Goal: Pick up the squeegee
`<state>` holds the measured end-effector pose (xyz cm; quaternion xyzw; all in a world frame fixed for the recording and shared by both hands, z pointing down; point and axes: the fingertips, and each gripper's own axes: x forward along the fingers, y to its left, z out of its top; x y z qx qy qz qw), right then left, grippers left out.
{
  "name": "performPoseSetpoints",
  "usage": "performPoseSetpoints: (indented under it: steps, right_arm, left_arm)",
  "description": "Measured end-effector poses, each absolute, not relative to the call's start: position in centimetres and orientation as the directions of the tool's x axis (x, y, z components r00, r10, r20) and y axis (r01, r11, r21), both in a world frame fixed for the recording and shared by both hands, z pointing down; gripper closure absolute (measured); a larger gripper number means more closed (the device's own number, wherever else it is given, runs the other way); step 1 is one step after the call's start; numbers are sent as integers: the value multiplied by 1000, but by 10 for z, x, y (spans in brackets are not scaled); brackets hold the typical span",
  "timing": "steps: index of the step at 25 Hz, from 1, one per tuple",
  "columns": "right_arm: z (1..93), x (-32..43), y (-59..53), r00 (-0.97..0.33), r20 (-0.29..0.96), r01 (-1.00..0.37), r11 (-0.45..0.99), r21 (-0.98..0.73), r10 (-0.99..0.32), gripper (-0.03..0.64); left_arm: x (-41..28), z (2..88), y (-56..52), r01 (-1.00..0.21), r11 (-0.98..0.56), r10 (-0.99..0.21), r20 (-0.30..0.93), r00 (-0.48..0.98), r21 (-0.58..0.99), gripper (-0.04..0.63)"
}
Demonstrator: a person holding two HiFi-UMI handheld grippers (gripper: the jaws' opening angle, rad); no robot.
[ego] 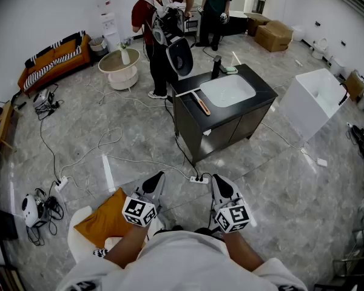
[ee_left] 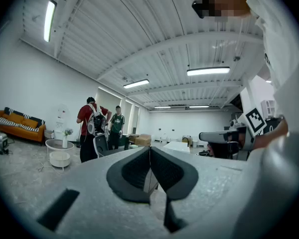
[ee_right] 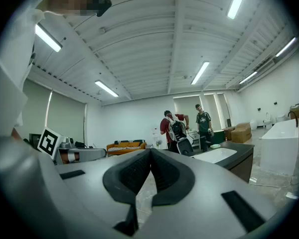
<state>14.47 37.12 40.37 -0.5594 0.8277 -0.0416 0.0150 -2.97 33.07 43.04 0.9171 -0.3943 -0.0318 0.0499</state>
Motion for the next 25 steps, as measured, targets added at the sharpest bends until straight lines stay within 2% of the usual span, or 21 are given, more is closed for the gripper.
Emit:
performPoseSetpoints:
  steps: [25]
  right_arm:
    - [398,139,364,-396,17,-914,393,-98,-918,601]
  left_arm:
    - [-43,431,320,-684,-710,-700,-60,712,167,580]
